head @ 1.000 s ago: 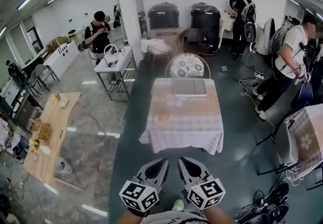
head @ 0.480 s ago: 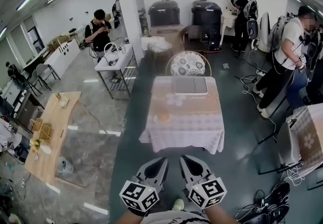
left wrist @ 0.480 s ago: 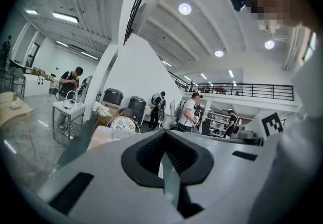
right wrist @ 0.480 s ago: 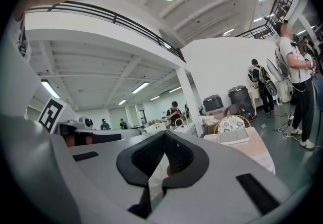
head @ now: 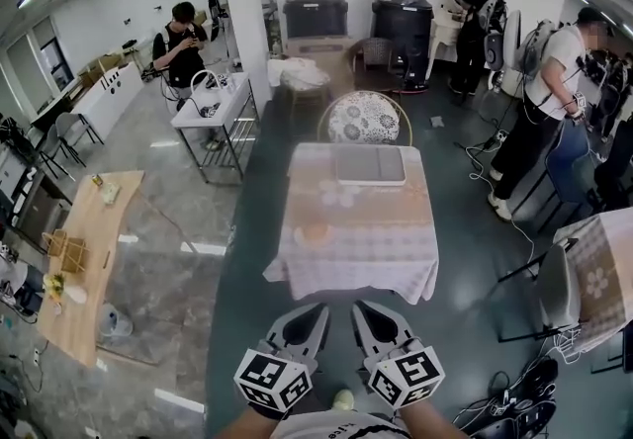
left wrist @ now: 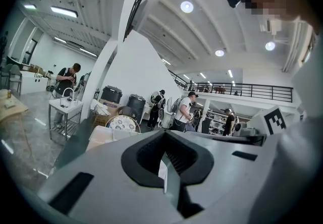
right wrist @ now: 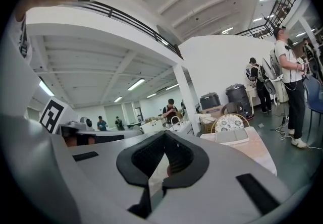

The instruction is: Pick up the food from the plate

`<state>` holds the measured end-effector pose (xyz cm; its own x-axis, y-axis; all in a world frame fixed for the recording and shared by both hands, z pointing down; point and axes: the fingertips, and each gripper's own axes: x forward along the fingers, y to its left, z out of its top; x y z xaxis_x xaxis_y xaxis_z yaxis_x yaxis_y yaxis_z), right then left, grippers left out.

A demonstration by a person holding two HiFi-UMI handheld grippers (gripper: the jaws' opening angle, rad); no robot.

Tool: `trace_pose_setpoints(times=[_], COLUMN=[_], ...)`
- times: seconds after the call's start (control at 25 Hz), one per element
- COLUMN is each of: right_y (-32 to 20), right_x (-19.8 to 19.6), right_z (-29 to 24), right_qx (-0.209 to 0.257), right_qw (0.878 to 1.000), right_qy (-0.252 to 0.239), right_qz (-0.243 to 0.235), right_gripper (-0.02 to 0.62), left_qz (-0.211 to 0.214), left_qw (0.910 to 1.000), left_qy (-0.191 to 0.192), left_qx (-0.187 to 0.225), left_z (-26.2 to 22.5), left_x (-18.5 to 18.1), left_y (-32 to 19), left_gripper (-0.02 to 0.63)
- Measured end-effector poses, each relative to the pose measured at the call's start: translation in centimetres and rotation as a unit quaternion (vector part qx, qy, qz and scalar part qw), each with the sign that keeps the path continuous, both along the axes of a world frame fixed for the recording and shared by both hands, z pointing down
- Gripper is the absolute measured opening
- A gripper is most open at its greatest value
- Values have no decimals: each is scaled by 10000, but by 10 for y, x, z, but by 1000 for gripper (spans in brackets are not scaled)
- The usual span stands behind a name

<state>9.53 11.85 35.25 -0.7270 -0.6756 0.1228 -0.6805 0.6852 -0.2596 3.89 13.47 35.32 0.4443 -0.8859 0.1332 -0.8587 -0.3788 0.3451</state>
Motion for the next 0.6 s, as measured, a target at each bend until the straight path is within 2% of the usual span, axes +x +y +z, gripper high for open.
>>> trace_pose_setpoints(times=[0.28, 0.6], right_y=[-61, -130], right_x=[-35, -81], right_z=[13, 24], right_qx=[-134, -315], right_qw=[9998, 9982], right_qy=[23, 136], right_qz=[135, 496], right_gripper=[12, 12], left_qz=[175, 557], left_qw=[9995, 9981], left_qy=[-240, -261], left_qx=[64, -35], left_z=[12, 34], left_x=[-34, -81], left_y=[-66, -138], left_gripper=[5, 5])
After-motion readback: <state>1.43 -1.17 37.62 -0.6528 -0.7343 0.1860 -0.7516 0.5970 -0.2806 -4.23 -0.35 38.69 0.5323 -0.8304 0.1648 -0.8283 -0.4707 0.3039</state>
